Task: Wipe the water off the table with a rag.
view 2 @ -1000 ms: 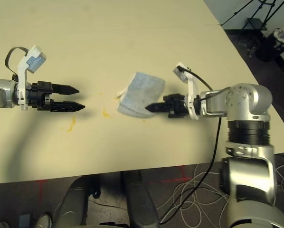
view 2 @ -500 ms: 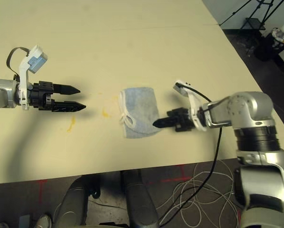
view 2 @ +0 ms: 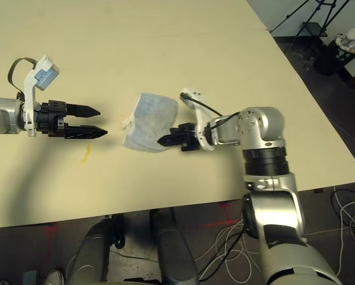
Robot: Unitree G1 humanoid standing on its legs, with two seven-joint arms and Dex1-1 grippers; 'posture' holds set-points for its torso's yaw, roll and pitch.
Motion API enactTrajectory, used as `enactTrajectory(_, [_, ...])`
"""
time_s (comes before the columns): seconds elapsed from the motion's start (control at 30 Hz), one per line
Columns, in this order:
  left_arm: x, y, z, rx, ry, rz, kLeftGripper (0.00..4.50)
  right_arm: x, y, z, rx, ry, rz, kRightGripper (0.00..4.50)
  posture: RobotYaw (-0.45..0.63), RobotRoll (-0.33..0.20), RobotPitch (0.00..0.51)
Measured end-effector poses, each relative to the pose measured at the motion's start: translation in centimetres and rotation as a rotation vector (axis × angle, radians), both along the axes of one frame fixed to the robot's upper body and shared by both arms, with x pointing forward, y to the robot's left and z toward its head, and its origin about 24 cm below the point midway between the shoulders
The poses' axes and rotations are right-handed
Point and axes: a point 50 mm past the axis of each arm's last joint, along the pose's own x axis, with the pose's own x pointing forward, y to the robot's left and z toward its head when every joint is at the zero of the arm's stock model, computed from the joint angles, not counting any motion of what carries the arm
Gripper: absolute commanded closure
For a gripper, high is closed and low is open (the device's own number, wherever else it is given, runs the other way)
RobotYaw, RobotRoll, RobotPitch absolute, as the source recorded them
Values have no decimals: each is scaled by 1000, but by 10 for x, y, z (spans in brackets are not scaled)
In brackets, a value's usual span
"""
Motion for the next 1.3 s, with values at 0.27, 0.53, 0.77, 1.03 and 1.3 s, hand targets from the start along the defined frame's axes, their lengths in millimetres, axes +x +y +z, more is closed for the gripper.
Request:
enactTrajectory(0.27, [2, 13, 2, 51, -12, 63, 0, -8, 10, -7, 5, 29, 61, 4476, -45, 0, 324])
enactTrajectory(0.53, [6, 30, 0, 117, -7, 126, 0, 50, 8, 11, -37, -145, -245, 4476, -38, 0, 323])
enactTrajectory(0.77, [5, 41, 2, 148, -9, 151, 0, 82, -3, 21, -35, -283, -438, 4476, -24, 0, 323])
enactTrajectory(1.03, [6, 45, 3, 154, -9, 159, 0, 34, 41, 18, 18, -64, -99, 4476, -30, 0, 323])
enactTrajectory(1.3, [9, 50, 3, 154, -14, 179, 0, -2, 75, 18, 158, 36, 141, 4476, -33, 0, 322])
